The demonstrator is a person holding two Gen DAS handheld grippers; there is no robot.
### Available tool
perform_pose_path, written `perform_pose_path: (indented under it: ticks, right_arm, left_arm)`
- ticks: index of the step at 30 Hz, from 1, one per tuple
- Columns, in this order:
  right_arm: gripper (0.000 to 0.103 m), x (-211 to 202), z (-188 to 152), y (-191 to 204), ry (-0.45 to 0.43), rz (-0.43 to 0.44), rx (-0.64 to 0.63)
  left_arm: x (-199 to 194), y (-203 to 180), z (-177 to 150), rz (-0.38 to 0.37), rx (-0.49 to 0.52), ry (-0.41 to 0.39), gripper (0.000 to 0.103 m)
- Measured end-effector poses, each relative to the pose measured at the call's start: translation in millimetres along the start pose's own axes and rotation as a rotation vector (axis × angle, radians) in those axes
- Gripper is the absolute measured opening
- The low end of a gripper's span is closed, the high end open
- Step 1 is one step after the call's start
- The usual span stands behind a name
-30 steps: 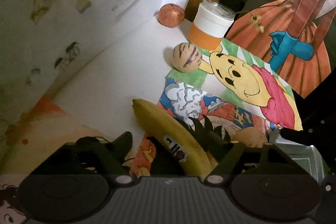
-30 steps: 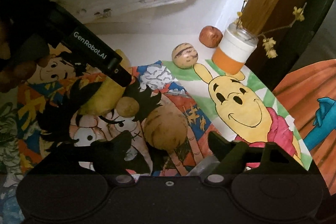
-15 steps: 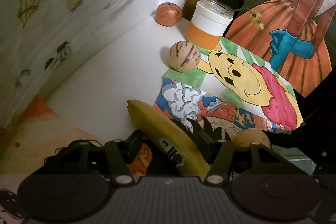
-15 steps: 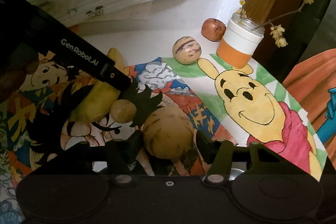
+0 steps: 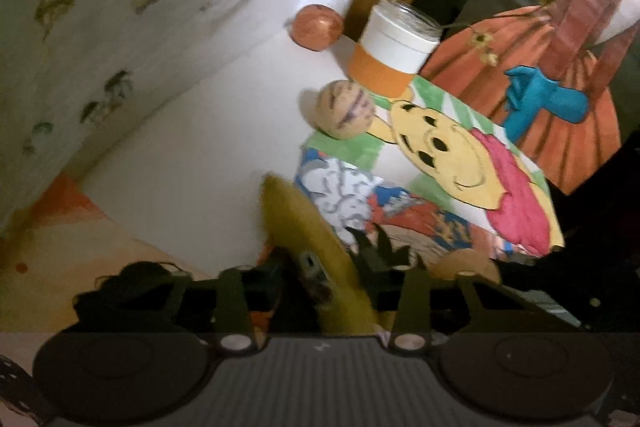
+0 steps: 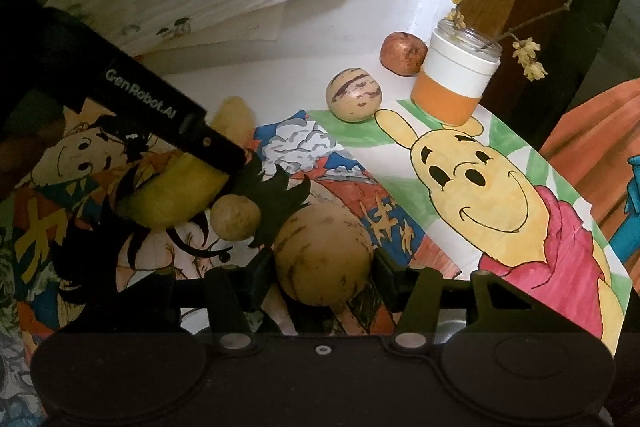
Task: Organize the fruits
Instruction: 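Grasp the second yellow banana with the left gripper while the right gripper grasps a round brown fruit, then carry the banana and brown fruit over the tray and open both grippers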
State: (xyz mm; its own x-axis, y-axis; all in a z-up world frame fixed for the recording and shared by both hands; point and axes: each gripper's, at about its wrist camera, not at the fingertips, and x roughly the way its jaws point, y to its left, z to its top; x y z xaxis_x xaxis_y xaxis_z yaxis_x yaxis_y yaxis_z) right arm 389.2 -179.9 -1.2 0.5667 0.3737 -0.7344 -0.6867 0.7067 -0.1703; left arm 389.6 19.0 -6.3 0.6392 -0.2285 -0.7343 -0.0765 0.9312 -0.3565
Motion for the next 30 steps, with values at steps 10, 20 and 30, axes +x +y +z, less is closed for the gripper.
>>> perform_pose_path:
  ticks: [10, 20, 30]
  right_arm:
    - [0.054, -11, -7, 1, -0.019, 0.016, 0.042]
    - [0.054, -58, -17, -3, -0.088, -0.021, 0.135]
    - [0.054, -116, -45, -13, -0.125, -0.142, 0.204]
  left_arm:
    - [-9, 2, -7, -0.031, 0.001, 0.013, 0.037]
    - [-35, -12, -10, -0.079, 0.028, -0.017, 0.035]
    - [-69, -44, -18, -0.141, 0.072, -0.062, 0.033]
